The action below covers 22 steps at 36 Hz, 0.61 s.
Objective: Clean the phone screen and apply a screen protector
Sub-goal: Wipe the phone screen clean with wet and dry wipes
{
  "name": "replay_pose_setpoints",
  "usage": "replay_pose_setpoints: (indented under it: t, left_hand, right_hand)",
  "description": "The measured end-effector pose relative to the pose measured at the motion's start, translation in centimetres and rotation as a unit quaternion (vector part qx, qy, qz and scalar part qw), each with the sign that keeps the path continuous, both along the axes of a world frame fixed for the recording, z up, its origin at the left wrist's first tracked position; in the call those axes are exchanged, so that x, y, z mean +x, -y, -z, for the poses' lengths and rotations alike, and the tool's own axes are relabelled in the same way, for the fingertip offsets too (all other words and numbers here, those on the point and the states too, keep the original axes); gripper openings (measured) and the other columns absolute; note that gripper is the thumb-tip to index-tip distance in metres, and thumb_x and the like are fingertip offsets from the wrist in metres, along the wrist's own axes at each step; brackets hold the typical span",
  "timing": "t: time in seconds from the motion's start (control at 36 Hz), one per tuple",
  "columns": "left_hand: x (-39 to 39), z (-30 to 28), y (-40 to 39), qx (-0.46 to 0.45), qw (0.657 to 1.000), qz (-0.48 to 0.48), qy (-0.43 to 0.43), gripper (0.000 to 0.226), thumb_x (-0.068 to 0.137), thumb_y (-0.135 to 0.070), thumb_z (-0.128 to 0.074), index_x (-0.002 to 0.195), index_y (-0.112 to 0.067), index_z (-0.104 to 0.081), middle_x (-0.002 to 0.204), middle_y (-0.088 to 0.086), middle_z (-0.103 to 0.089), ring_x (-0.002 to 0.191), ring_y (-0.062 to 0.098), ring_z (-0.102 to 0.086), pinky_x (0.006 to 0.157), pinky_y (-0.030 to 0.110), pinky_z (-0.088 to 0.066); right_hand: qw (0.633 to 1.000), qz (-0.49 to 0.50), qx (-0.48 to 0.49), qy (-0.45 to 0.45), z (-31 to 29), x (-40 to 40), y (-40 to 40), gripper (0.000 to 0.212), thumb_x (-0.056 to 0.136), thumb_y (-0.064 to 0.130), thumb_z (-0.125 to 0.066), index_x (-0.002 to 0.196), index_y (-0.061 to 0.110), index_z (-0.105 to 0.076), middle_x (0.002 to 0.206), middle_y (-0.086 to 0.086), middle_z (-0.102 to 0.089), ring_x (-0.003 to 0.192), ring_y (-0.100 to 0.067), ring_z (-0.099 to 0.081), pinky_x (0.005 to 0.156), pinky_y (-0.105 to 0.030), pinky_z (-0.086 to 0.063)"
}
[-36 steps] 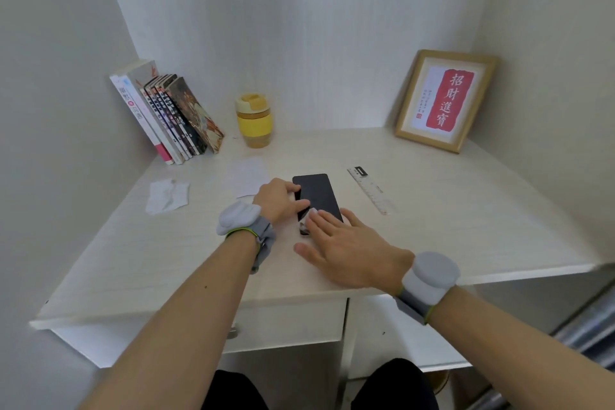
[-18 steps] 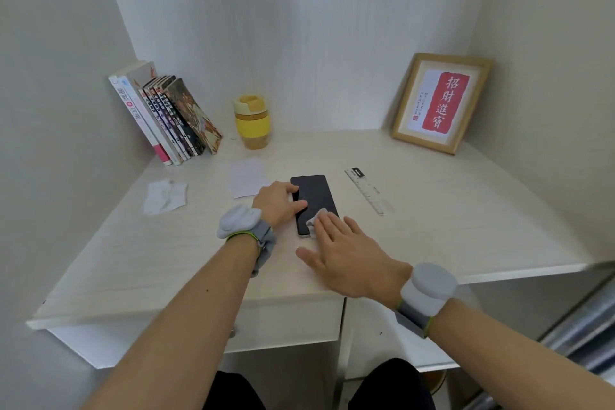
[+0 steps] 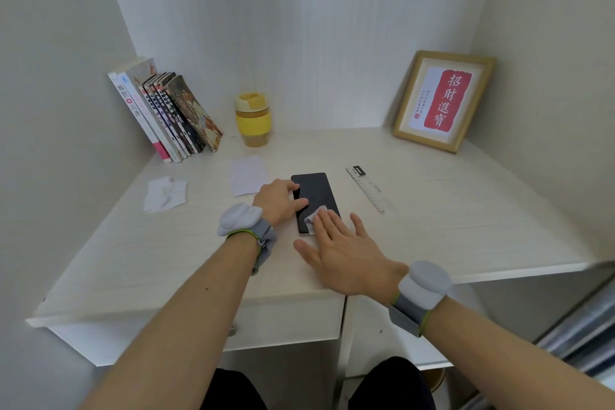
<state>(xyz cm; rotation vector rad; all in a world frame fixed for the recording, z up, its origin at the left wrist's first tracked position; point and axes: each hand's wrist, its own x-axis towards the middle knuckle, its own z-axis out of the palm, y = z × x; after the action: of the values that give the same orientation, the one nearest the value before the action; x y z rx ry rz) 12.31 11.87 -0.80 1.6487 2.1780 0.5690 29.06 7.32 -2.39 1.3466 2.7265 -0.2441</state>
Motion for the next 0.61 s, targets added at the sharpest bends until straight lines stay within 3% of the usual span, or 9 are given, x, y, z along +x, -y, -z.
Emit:
replay_pose_setpoints:
  t: [0.61]
  left_hand:
    - [-0.1,0.2,-0.1,0.005,1.000,0.014,-0.016,0.053,0.090,-0.039,-0.060,0.138,-0.018,-0.049,0.144,0.002,-0.049,0.134,0.027,-0.043,0.108,0.034,-0.037]
  right_hand:
    - [0.997,0.079,0.000,0.004,0.0,-0.6,0.5,0.081,0.098,0.062,-0.006,0.155,0.006,0.008,0.163,-0.008,0.013,0.150,-0.017,0.015,0.121,-0.041,0.009]
